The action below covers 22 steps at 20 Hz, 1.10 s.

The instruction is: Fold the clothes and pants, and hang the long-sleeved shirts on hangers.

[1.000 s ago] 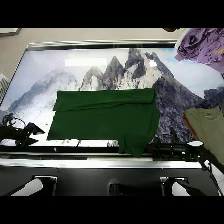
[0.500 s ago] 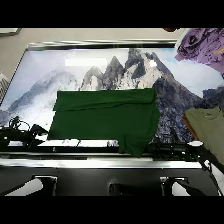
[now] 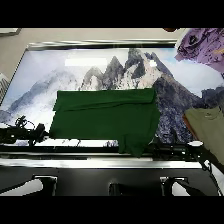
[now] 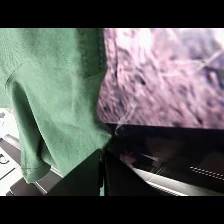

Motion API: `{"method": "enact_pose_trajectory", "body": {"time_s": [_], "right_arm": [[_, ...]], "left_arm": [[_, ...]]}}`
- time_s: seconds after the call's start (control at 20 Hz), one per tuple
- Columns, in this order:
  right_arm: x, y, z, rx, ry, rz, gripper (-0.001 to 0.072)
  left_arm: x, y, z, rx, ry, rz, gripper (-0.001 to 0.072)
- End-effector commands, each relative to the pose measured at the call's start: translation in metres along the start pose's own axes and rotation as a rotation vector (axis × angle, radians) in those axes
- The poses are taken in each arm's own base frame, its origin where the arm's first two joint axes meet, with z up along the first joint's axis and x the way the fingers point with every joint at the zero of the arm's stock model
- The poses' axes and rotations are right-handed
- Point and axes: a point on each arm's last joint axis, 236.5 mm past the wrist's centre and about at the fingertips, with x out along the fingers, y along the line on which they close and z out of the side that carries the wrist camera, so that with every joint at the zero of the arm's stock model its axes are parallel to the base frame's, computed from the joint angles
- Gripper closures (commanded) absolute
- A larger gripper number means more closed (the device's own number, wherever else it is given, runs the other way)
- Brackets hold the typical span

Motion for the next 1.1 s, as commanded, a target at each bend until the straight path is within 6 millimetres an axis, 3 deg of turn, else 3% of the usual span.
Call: {"method": "enact_pose_trajectory", "body": {"time_s": [0.0, 0.25, 0.45, 0.55, 0.65, 0.75, 0.9, 1.05], "right_arm": [[-0.003, 0.004, -0.002, -0.027, 0.014, 0.003, 0.0687], [-0.036, 0.033, -0.012, -0.144, 0.009, -0.023, 0.0689], [-0.068, 0.063, -0.045, -0.212, -0.068, -0.026, 0.0689], [-0.081, 0.074, -0.057, -0.239, -0.133, -0.031, 0.0690], [-0.095, 0.086, -0.055, -0.290, -0.200, -0.041, 0.0690], [-0.110, 0.104, -0.038, -0.363, -0.260, -0.041, 0.0690], [-0.125, 0.130, 0.003, -0.452, -0.290, -0.031, 0.0690], [-0.110, 0.150, 0.052, -0.543, -0.259, -0.038, 0.0690]], "left_arm": [[-0.003, -0.006, -0.001, 0.019, 0.000, -0.003, 0.0691], [-0.054, -0.011, -0.006, -0.008, -0.111, 0.089, 0.0692], [-0.100, -0.020, -0.028, 0.044, -0.239, 0.136, 0.0692], [-0.113, -0.029, -0.031, 0.055, -0.303, 0.124, 0.0693], [-0.115, -0.035, -0.027, 0.084, -0.333, 0.121, 0.0693], [-0.117, -0.048, -0.009, 0.141, -0.400, 0.107, 0.0694], [-0.122, -0.072, 0.024, 0.221, -0.498, 0.094, 0.0694], [-0.114, -0.099, 0.057, 0.314, -0.528, 0.094, 0.0694]]}}
